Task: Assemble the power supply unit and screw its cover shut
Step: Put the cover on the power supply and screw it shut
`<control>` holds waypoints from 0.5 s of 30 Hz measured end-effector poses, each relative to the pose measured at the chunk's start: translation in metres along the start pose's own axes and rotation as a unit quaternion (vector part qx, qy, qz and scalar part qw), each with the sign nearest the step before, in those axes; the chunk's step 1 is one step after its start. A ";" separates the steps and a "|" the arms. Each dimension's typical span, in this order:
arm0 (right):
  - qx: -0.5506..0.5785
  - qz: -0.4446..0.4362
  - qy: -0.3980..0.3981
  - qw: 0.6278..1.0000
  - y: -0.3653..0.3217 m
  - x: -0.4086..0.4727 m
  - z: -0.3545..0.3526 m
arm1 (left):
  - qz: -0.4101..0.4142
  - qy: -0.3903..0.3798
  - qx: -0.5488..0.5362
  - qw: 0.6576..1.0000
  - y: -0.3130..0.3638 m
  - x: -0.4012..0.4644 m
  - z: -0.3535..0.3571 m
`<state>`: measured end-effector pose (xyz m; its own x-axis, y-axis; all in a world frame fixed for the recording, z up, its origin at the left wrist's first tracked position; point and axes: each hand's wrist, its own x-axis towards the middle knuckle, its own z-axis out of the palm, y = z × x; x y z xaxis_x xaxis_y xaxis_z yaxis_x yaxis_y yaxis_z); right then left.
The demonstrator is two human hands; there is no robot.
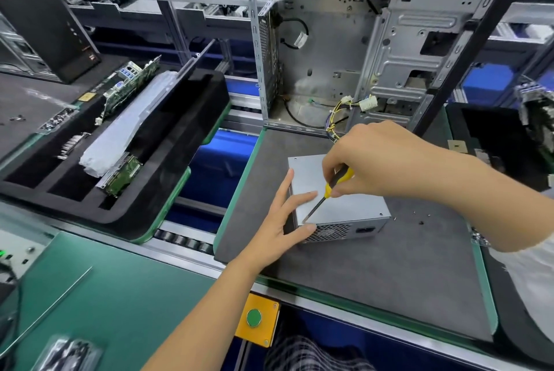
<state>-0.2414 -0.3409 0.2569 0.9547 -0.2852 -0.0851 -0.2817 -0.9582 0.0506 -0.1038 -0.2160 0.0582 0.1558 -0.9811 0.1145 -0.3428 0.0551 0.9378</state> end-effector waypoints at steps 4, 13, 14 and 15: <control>-0.001 0.001 -0.014 1.000 -0.002 0.000 -0.002 | 0.005 0.002 0.011 1.000 -0.003 -0.001 0.000; -0.135 -0.019 -0.044 0.990 -0.028 0.005 -0.008 | 0.012 -0.034 -0.033 0.999 0.002 -0.001 -0.002; -0.160 -0.025 -0.042 0.986 -0.032 0.007 -0.009 | 0.000 -0.032 -0.047 0.998 0.011 0.005 -0.001; -0.180 -0.033 -0.041 0.982 -0.036 0.010 -0.010 | -0.019 -0.014 -0.063 0.998 0.022 0.012 0.002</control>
<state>-0.2208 -0.3085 0.2641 0.9547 -0.2381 -0.1787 -0.1537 -0.9083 0.3891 -0.1110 -0.2274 0.0794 0.1398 -0.9877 0.0702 -0.2170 0.0386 0.9754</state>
